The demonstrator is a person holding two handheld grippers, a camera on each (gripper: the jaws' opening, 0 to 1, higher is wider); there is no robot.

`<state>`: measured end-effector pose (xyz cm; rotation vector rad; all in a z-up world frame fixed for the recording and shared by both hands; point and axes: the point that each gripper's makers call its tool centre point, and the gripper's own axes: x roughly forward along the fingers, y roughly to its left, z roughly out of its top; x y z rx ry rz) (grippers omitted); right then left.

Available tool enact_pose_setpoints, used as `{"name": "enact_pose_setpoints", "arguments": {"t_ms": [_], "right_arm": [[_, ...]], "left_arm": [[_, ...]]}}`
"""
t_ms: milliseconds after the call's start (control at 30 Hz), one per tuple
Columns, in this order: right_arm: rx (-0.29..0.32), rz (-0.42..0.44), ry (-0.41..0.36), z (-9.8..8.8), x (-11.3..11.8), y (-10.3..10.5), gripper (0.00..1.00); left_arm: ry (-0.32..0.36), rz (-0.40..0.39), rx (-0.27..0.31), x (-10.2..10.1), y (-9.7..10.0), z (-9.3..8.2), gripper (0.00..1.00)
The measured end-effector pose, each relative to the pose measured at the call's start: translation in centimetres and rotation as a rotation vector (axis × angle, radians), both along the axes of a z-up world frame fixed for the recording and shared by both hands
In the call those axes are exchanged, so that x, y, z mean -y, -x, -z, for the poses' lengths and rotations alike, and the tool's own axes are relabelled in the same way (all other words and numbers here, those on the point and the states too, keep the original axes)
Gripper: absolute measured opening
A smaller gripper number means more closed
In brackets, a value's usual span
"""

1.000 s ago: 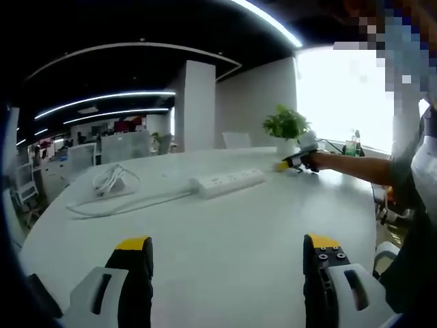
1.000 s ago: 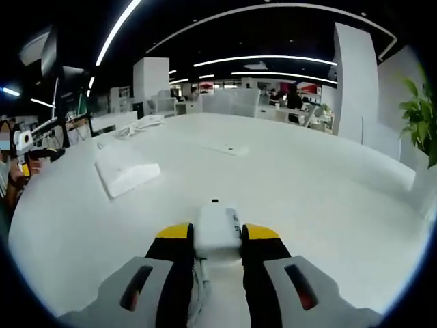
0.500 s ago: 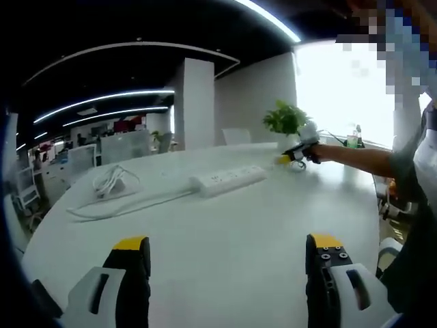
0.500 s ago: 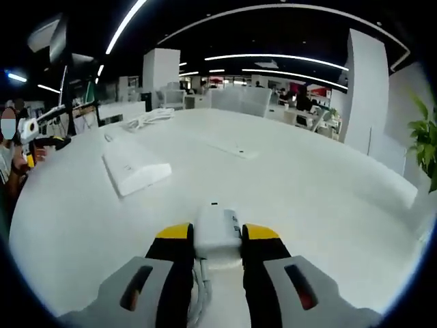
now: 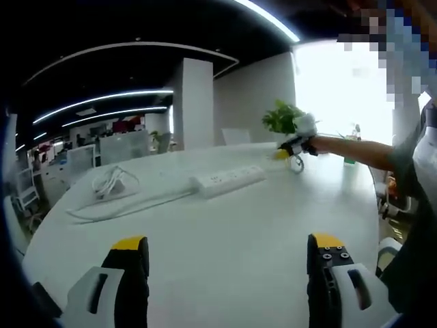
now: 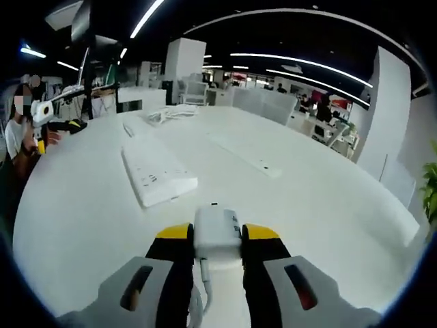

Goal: Straighten the power strip on the desk, plug the charger into it

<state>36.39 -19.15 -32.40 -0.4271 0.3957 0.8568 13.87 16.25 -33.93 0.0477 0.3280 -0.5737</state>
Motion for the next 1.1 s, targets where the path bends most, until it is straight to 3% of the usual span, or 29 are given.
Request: {"name": "enact_pose_setpoints", "arguments": {"t_ms": [767, 1100], "right_arm": [[-0.014, -0.203, 0.124, -0.7, -6.5, 2.5, 0.26], [-0.014, -0.276, 0.212, 0.0, -8.8, 3.0, 0.26]], "left_arm": [[0.014, -0.003, 0.000, -0.5, 0.2, 0.3, 0.99], [0.022, -0.009, 0.002, -1.1, 0.4, 0.4, 0.99]]}}
